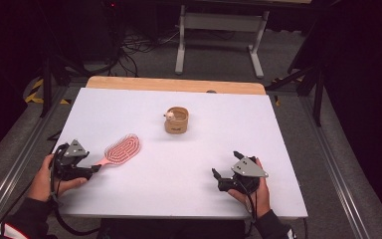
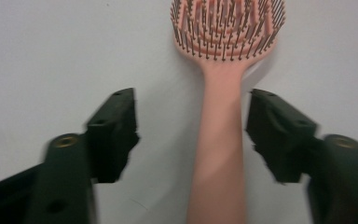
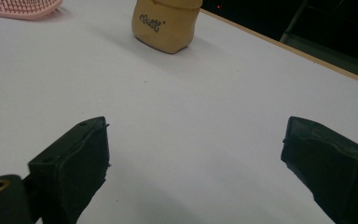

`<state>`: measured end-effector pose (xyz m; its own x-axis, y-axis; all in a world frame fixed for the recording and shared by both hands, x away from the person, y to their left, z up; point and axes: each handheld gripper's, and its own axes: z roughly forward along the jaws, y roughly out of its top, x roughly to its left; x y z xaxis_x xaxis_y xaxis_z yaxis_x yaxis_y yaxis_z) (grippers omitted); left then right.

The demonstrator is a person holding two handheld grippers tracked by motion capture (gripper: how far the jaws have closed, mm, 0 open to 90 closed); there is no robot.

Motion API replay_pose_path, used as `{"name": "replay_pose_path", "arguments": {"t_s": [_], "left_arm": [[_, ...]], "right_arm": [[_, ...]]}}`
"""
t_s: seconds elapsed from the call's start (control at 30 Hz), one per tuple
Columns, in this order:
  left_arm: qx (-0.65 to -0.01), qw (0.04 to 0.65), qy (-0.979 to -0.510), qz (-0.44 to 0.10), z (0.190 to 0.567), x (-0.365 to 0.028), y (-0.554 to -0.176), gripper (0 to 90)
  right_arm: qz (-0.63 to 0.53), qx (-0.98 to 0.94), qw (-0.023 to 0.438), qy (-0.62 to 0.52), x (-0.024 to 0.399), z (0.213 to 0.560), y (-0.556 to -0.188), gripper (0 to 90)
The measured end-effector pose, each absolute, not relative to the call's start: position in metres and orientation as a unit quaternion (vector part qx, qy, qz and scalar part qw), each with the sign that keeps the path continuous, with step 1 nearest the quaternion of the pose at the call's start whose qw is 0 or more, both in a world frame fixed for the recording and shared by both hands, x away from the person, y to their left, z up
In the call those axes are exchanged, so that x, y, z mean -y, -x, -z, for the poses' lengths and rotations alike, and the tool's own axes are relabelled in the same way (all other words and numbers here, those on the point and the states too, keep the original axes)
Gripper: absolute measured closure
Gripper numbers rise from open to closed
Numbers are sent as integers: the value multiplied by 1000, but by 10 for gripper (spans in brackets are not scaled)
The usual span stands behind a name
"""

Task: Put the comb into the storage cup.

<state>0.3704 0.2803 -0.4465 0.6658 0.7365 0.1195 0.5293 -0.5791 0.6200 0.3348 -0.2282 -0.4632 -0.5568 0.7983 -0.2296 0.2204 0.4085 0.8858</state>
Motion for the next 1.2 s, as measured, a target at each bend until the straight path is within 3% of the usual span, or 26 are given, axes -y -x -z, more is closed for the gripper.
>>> {"name": "replay_pose_path", "arguments": {"t_s": [0.03, 0.1, 0.2, 0.57, 0.83, 1.2], "left_arm": [[-364, 271, -873, -181, 448, -278, -373, 291], [-360, 271, -876, -172, 450, -274, -376, 170], [-353, 256, -883, -172, 450, -269, -381, 103], [-337, 209, -909, -127, 457, -257, -405, 141], [-324, 201, -922, -73, 452, -254, -415, 328], [-319, 195, -925, -70, 448, -248, -418, 630]], "right_arm": [[-432, -770, 335, -331, 228, 463, -335, 80], [-430, -771, 334, -330, 228, 464, -335, 80], [-430, -772, 333, -329, 227, 464, -335, 80], [-428, -773, 333, -327, 226, 465, -335, 81], [-426, -776, 330, -329, 226, 466, -336, 81], [-423, -779, 327, -328, 225, 467, -336, 84]]}}
